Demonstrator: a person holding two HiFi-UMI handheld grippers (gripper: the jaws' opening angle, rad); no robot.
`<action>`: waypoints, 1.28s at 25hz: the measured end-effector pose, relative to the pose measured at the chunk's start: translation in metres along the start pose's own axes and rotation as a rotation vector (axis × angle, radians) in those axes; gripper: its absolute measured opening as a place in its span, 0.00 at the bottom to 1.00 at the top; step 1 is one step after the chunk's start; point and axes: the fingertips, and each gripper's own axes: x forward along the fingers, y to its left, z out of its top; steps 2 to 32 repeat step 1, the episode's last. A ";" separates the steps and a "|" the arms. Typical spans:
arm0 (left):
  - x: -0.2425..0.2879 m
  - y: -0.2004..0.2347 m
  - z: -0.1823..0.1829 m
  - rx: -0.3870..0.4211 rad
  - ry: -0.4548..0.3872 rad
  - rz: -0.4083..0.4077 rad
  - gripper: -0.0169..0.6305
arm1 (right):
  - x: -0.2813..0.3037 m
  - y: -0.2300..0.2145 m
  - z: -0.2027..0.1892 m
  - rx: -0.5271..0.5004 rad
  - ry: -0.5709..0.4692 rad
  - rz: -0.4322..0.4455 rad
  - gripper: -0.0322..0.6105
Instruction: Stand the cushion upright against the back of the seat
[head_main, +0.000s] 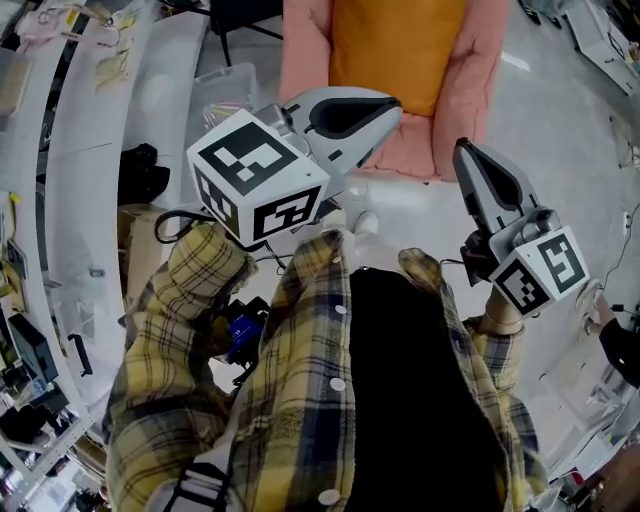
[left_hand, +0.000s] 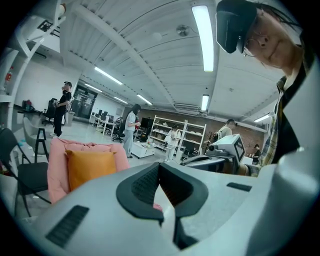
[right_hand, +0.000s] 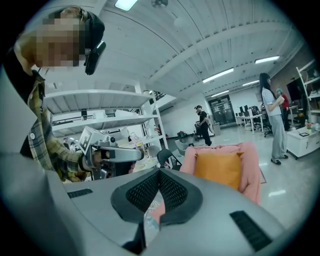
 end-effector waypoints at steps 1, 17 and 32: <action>0.003 -0.001 -0.001 0.004 0.007 -0.008 0.03 | -0.002 -0.002 0.001 -0.001 0.000 -0.007 0.08; 0.003 -0.001 -0.001 0.004 0.007 -0.008 0.03 | -0.002 -0.002 0.001 -0.001 0.000 -0.007 0.08; 0.003 -0.001 -0.001 0.004 0.007 -0.008 0.03 | -0.002 -0.002 0.001 -0.001 0.000 -0.007 0.08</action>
